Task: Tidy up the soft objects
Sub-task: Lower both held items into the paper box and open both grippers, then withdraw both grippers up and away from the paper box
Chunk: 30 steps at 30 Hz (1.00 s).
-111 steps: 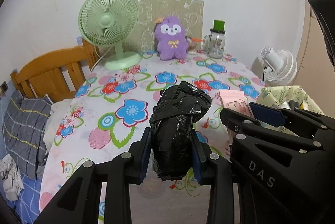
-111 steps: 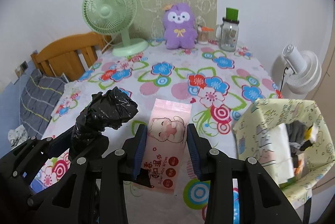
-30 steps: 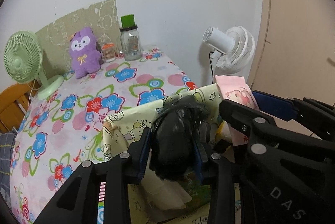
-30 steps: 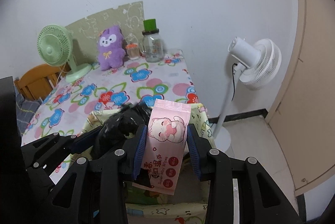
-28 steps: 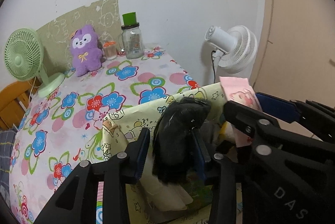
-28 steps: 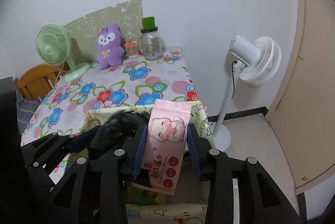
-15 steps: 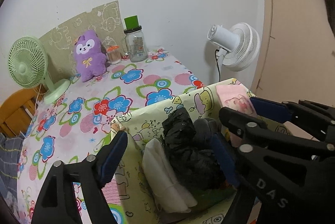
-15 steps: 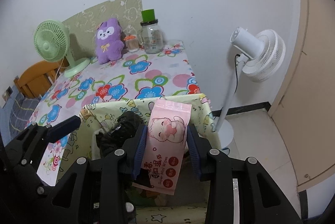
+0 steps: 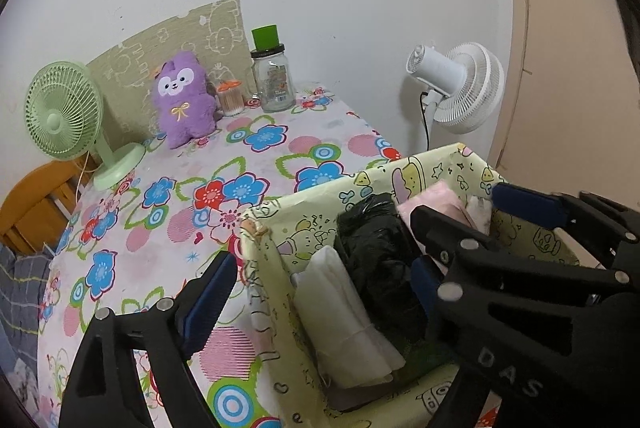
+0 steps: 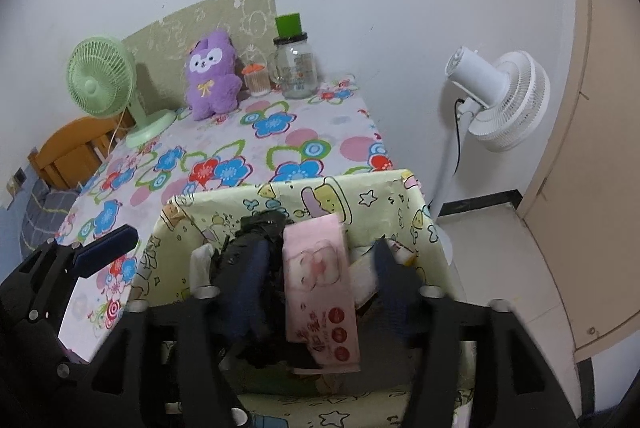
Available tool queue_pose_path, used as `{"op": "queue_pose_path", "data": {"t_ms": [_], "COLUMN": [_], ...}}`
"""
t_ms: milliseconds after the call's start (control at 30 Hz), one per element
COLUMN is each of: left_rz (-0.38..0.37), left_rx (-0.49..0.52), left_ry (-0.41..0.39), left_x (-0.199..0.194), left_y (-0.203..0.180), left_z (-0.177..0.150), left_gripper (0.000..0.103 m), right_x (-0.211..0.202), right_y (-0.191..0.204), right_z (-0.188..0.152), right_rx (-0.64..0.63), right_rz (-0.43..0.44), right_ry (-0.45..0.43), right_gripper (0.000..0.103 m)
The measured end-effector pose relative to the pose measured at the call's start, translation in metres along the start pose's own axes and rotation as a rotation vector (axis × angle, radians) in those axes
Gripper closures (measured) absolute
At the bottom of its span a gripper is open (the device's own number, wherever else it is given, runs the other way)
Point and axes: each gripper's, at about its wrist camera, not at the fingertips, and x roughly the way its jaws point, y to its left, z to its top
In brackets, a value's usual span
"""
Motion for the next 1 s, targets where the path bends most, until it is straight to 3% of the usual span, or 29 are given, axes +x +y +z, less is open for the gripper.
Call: {"op": "queue_pose_path", "data": {"t_ms": [233, 1000], "left_rz": [-0.014, 0.008], "left_rx": [-0.024, -0.092], "left_ry": [-0.018, -0.106], "left_x": [-0.015, -0.077], "left_y": [0.016, 0.092], "left_z": [-0.005, -0.036], "left_gripper": [0.01, 0.002], "right_x": [-0.013, -0.066], "right_y": [0.007, 0.078], "right_z": [-0.004, -0.016], "right_rx": [0.041, 0.021], "right_rz": [-0.025, -0.054], "right_ry": [-0.02, -0.109], "right_gripper": [0.019, 0.01]}}
